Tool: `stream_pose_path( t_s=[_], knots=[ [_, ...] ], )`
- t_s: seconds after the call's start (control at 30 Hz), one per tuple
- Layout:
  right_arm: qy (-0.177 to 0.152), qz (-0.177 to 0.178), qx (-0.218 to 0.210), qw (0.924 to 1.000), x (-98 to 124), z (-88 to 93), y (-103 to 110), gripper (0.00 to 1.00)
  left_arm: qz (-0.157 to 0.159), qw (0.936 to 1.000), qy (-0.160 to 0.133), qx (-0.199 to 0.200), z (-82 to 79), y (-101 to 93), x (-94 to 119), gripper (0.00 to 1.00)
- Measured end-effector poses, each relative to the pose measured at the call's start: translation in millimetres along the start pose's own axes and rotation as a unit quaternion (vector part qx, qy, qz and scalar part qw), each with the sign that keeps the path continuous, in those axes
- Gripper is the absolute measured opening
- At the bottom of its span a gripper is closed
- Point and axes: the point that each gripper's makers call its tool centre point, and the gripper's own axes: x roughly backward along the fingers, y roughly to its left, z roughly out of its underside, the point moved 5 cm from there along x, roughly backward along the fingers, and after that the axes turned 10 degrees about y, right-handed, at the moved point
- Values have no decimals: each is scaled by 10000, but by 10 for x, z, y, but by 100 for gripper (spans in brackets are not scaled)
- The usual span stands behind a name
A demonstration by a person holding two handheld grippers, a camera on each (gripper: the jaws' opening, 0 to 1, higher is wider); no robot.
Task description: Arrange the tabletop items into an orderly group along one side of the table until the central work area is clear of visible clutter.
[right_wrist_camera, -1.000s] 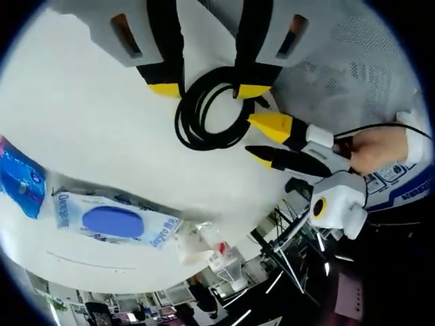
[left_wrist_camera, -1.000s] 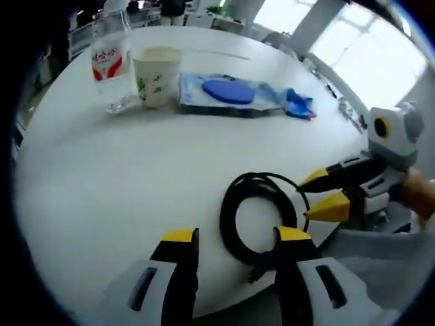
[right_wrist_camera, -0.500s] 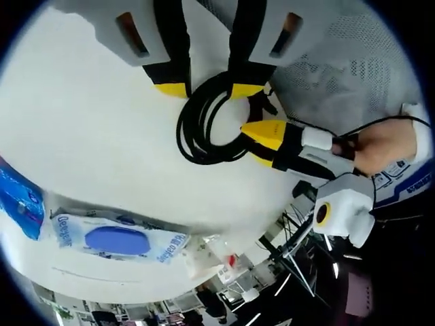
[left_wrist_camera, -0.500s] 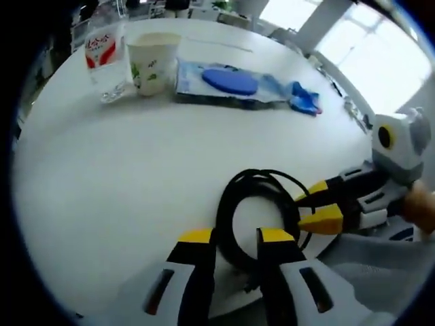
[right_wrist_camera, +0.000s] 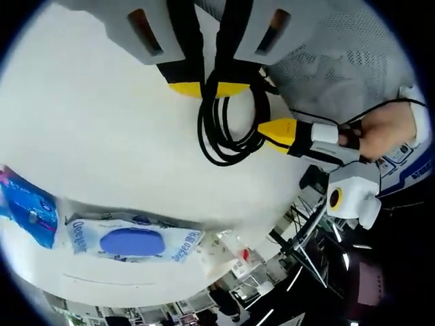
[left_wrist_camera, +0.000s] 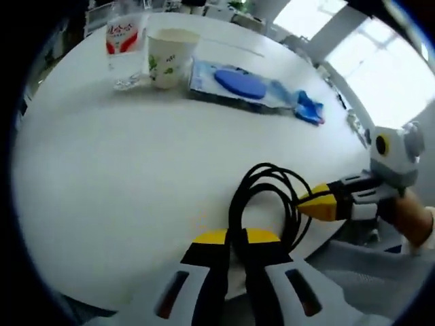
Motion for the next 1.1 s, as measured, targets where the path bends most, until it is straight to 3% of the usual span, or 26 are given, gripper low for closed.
stream_pose_path(
  t_s=[0.2, 0.33, 0.53, 1.1],
  knots=[
    [-269, 51, 7, 9996, 202, -138, -85, 0, 167, 9997, -120, -143, -109, -233, 37, 2],
    [-400, 176, 126, 9990, 409, -153, -75, 0, 294, 9992, -206, -167, -212, -383, 56, 1],
    [-710, 209, -97, 9972, 646, -128, -226, 0, 595, 9979, -211, -169, -343, -580, 43, 1],
    [-1101, 537, -539, 9910, 1212, 12, -770, 0, 922, 9930, 100, -731, -712, -1238, -247, 1]
  ],
)
